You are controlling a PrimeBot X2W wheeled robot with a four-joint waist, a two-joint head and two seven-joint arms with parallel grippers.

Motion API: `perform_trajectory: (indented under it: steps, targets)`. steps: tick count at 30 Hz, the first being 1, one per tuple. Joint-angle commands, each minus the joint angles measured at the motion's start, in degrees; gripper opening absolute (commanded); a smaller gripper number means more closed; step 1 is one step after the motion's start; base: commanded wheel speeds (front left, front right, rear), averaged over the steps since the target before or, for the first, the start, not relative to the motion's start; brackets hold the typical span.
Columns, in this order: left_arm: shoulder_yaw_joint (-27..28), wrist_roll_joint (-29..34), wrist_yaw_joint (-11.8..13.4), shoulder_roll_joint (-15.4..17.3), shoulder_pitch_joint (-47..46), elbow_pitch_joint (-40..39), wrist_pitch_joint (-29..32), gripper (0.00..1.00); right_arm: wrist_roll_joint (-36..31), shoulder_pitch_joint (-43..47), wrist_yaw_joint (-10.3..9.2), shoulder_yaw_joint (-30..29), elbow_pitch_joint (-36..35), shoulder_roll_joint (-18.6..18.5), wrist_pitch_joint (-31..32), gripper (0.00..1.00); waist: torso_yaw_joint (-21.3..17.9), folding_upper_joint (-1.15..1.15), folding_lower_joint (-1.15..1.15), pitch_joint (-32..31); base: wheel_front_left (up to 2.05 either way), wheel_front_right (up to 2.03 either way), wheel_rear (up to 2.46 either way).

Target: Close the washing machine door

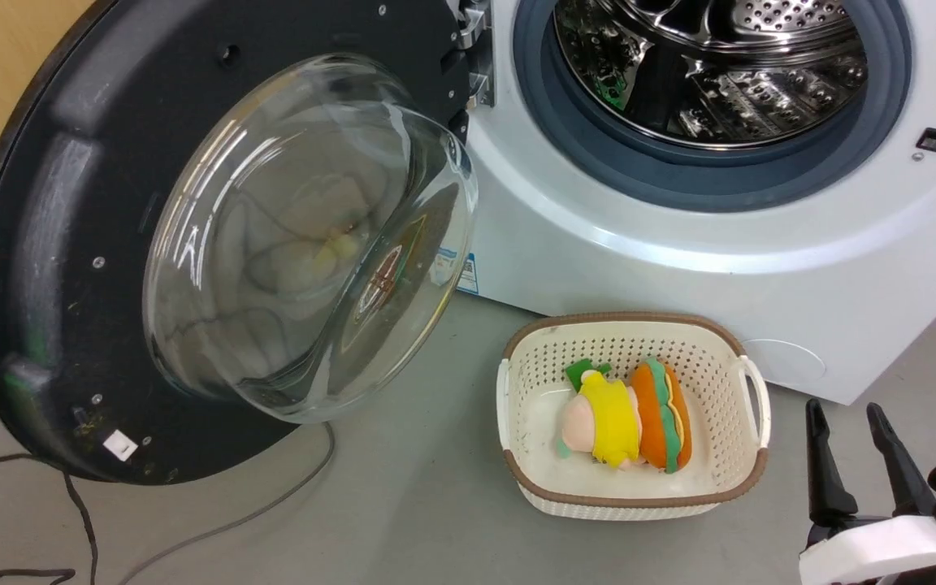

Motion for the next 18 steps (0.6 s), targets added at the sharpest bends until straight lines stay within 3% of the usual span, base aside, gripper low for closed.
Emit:
perform_trajectory:
  steps: [1,7,18]
  targets:
    - [0.7,-1.7,-0.5,0.5,0.7,0.5,1.2,0.00,0.6,-1.0,0.03,-0.4,0.4,0.1,-0.5,1.00,0.3,0.00,-0.01,0.1,0.00,0.00,0.00]
    - [-1.2,-6.5,-1.4,0.1,2.8,-0.1,7.0,0.00,1.4,-1.1,0.03,-1.0,1.0,0.1,-1.3,1.00,1.5,0.00,-0.01,0.4,0.00,0.00,0.00]
    - [-6.2,-18.5,-2.1,-1.3,7.6,-8.0,14.4,0.00,3.1,-1.1,0.04,-1.6,2.0,0.2,-2.6,1.00,3.9,0.00,-0.01,0.7,0.00,0.00,0.00]
